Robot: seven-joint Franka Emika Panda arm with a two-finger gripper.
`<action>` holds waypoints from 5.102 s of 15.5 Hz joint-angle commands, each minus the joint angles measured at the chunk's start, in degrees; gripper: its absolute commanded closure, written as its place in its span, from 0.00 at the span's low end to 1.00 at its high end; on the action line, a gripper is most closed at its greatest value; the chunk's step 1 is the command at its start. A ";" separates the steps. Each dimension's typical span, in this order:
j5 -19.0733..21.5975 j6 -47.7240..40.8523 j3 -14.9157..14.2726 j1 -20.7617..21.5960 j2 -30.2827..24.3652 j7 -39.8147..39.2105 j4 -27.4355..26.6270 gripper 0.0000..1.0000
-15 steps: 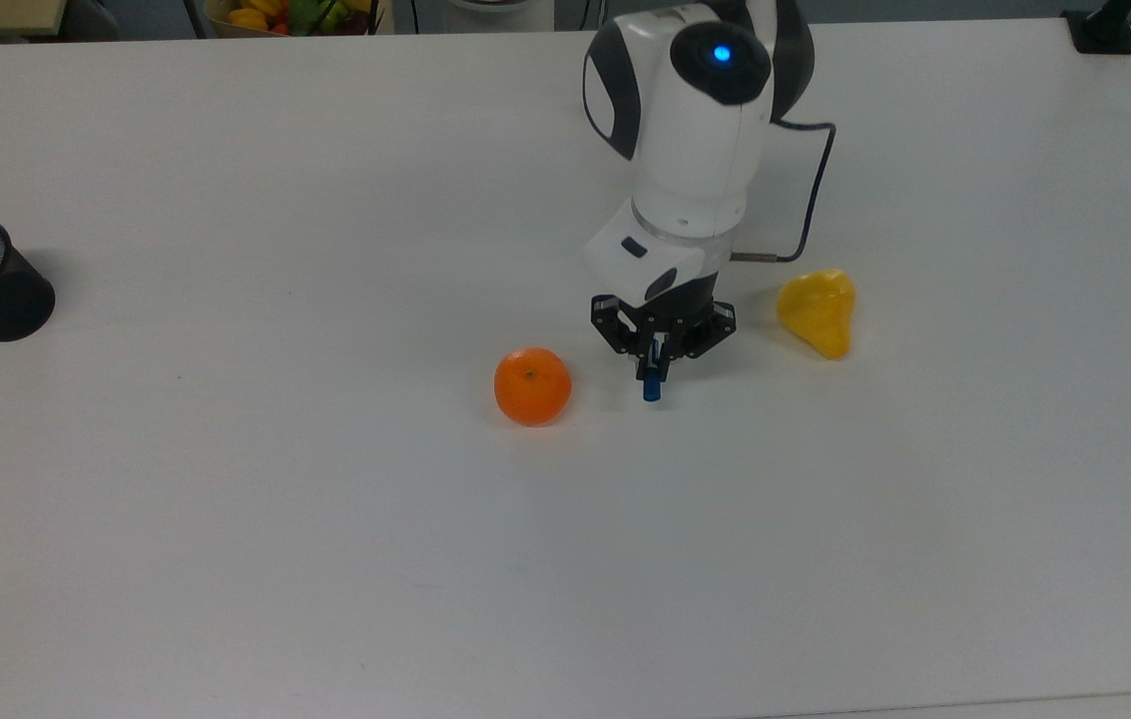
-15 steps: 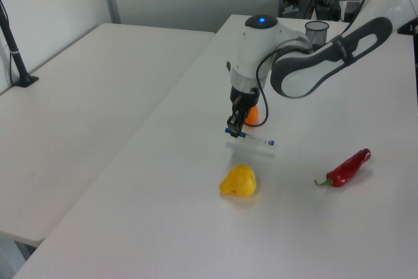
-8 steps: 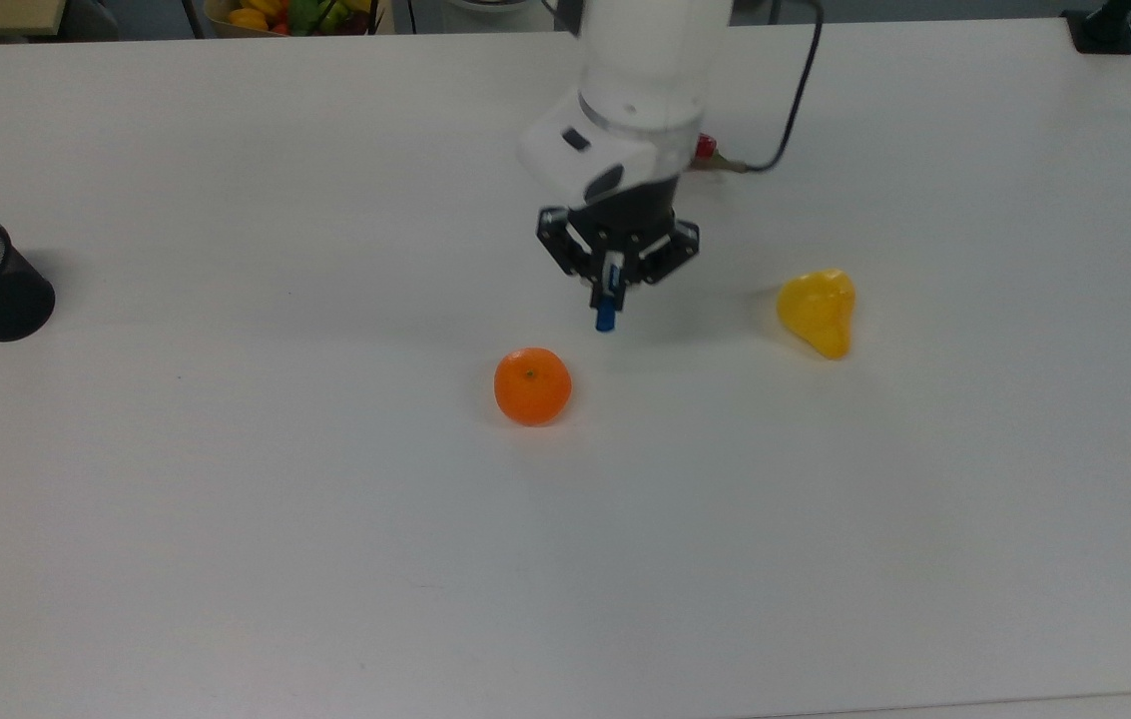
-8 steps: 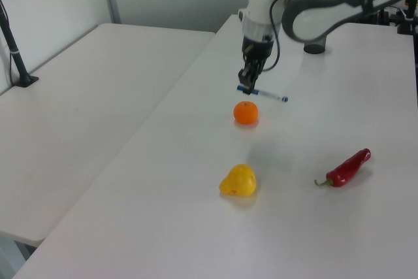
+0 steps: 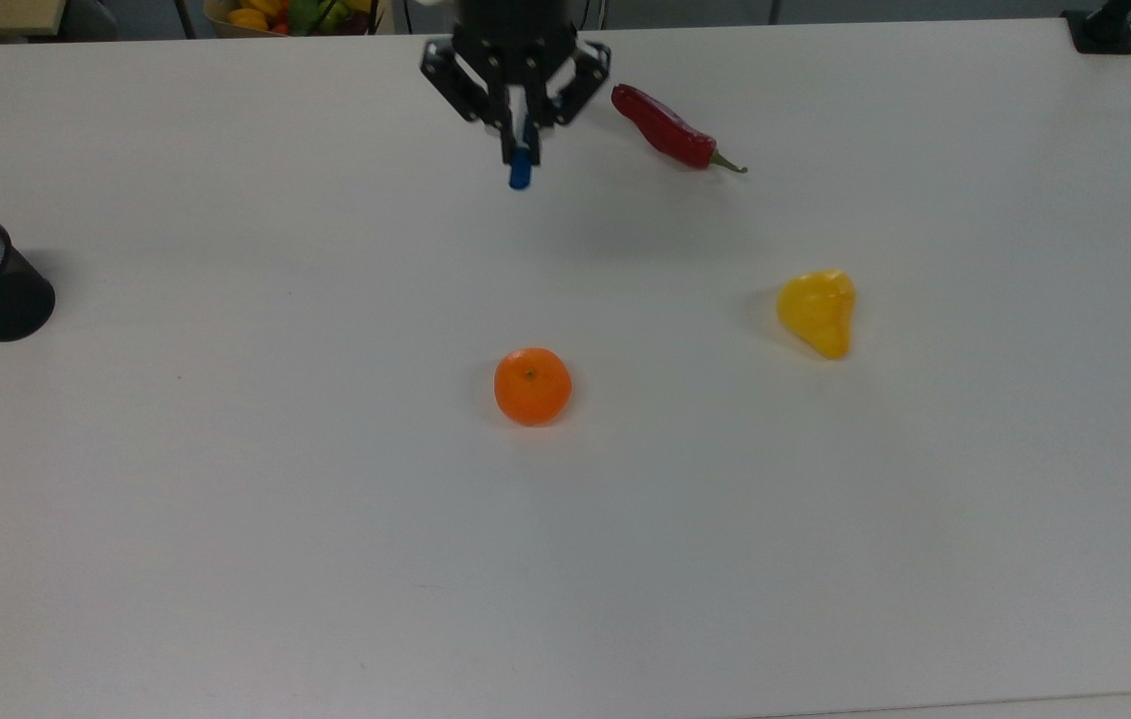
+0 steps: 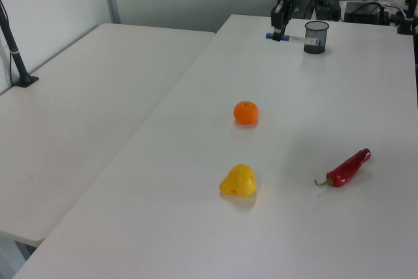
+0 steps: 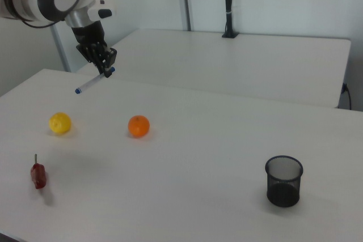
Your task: Place marker
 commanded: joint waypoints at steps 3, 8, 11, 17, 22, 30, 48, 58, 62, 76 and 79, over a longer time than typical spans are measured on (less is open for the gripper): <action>2.15 -8.09 -0.19 -4.85 -6.56 -7.84 -1.88 1.00; 1.62 -10.04 -0.27 -9.95 -7.89 -10.93 -1.88 1.00; 1.27 -7.76 -0.19 -14.08 -7.89 -10.93 -1.97 1.00; -0.31 5.59 -0.71 -20.85 -6.31 -11.10 -3.28 1.00; -1.81 20.25 -6.24 -21.12 -1.31 -11.01 -4.43 1.00; -1.81 47.50 -11.79 -25.68 6.78 -10.93 -7.59 1.00; -1.02 86.55 -11.79 -28.59 21.11 -10.31 -15.94 1.00; -1.02 86.56 -11.70 -28.68 22.00 -10.84 -15.68 0.27; -1.02 86.38 -11.79 -28.68 21.82 -10.66 -15.68 0.00; -0.84 54.88 -6.88 -28.24 2.68 -4.17 -15.33 0.00; -0.84 38.36 -3.62 -28.24 -4.96 -1.18 -15.07 0.00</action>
